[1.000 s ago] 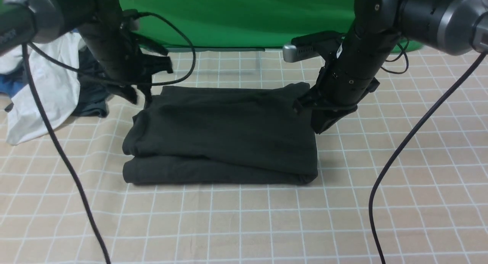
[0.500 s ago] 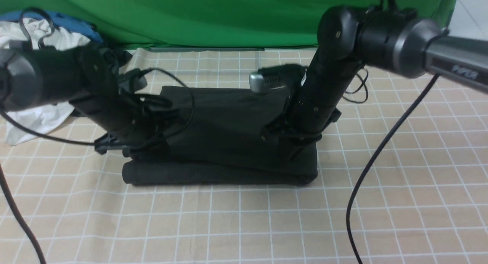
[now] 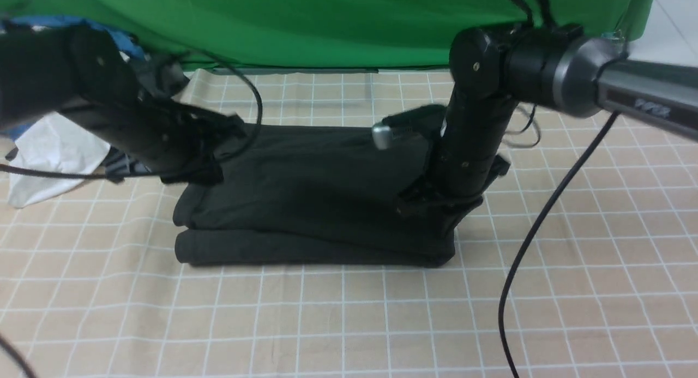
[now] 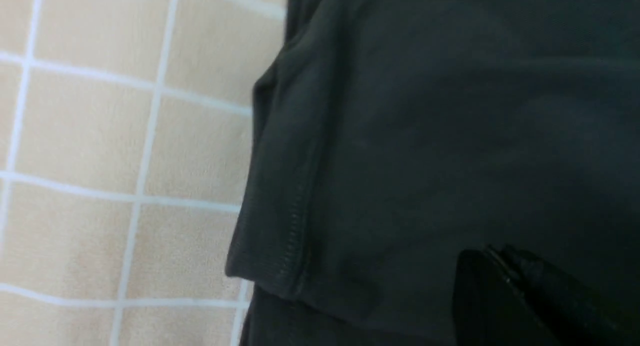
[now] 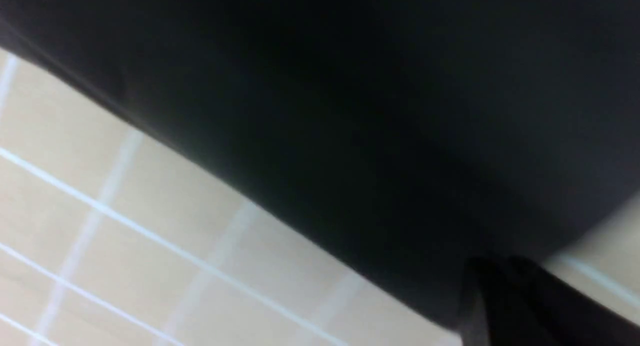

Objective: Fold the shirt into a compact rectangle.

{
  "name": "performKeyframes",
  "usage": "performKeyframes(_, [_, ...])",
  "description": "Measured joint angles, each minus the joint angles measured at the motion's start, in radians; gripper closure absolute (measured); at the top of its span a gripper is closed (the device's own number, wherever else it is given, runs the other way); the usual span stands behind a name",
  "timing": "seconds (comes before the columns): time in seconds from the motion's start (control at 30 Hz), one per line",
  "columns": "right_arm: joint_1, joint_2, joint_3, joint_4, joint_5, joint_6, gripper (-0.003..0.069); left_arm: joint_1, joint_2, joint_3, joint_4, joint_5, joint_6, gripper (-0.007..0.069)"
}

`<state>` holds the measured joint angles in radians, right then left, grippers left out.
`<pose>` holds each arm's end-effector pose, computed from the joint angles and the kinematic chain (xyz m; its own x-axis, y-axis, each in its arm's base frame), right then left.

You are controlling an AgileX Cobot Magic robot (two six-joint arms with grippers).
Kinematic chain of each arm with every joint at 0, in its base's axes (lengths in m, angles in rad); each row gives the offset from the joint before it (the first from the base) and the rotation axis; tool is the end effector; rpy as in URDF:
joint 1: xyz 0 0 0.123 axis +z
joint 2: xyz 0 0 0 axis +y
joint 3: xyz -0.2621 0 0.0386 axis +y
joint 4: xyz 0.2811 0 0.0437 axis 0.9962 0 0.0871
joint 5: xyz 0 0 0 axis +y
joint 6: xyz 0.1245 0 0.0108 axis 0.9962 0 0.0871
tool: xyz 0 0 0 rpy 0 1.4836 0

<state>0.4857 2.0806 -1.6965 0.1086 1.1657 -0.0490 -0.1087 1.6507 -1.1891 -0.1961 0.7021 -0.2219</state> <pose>0.3941 0.2221 0.1445 -0.8761 -0.4693 -0.1107 -0.4795 0.8720 0.0983 0.3863 -0.0580 0.1865 -0.8720 -0.2680 -0.4096 -0.1603 0.9470 -0.2783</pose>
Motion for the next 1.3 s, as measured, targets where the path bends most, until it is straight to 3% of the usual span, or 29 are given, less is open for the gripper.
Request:
performKeyframes(0.17, [0.000,-0.160,0.000,-0.109,0.038,0.018,0.0610,0.000,-0.158,0.059,0.006,0.043,0.001,0.0613])
performKeyframes(0.37, [-0.003,-0.417,0.007,-0.128,0.037,0.035,0.0611,0.000,-0.425,0.265,-0.004,0.018,0.001,0.0612])
performKeyframes(0.53, [-0.004,-0.650,0.100,-0.141,-0.056,0.049,0.0611,0.000,-0.658,0.442,-0.013,-0.005,-0.009,0.0612])
performKeyframes(0.67, [-0.004,-0.837,0.252,-0.155,-0.190,0.049,0.0611,0.000,-0.836,0.542,-0.014,-0.022,-0.039,0.0612])
performKeyframes(1.03, [-0.004,-1.502,0.831,-0.221,-0.830,0.049,0.0611,0.000,-1.231,0.665,-0.014,-0.055,-0.085,0.0612])
performKeyframes(1.13, [-0.004,-1.654,0.924,-0.231,-0.935,0.049,0.0611,0.000,-1.262,0.668,-0.016,-0.054,-0.087,0.0612])
performKeyframes(1.3, [-0.004,-1.844,1.027,-0.234,-0.973,0.049,0.0611,0.000,-1.267,0.668,-0.025,-0.052,-0.088,0.0612])
